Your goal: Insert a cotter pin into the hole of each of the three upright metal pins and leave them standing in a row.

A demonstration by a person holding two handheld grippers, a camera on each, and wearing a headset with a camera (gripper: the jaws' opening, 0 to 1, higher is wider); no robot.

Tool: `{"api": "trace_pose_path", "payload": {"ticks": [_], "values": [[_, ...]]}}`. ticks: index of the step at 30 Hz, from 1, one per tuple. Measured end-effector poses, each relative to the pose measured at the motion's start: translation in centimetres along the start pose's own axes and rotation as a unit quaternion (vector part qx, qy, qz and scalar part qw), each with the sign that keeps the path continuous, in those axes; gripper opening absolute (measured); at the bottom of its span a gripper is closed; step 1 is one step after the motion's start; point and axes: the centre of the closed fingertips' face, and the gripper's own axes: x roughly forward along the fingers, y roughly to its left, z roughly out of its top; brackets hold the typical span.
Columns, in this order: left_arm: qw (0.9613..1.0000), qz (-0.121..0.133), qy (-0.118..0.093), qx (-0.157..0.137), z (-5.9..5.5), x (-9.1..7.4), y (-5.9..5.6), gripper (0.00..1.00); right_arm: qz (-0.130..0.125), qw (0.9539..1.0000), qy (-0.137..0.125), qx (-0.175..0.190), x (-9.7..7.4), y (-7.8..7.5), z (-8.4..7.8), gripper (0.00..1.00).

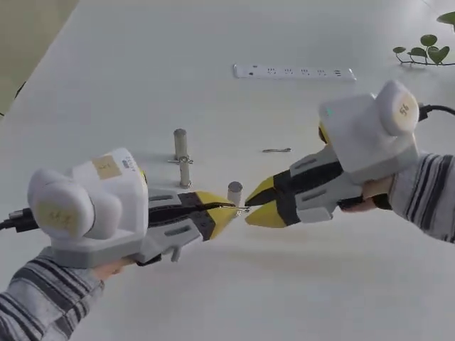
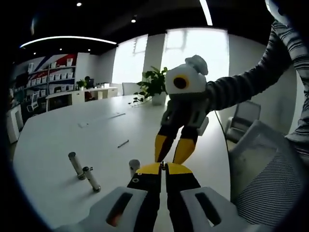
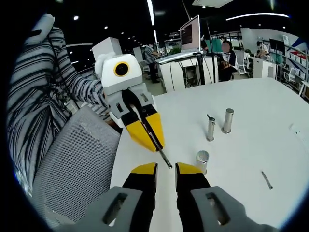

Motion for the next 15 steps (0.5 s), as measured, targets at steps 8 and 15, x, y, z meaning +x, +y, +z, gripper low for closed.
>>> {"api": "trace_pose_path", "payload": {"ticks": [8,15], "values": [[0.9997,-0.022,-0.008,-0.006,0.2,-0.1,-0.9,0.0,0.016,0.9996,-0.016,0.016,0.1,0.9,0.2,0.07],[0.9991,-0.03,-0.018,-0.023,0.5,-0.2,-1.3,0.0,0.024,0.9995,-0.018,0.004,0.3,1.5,0.5,0.02]]}}
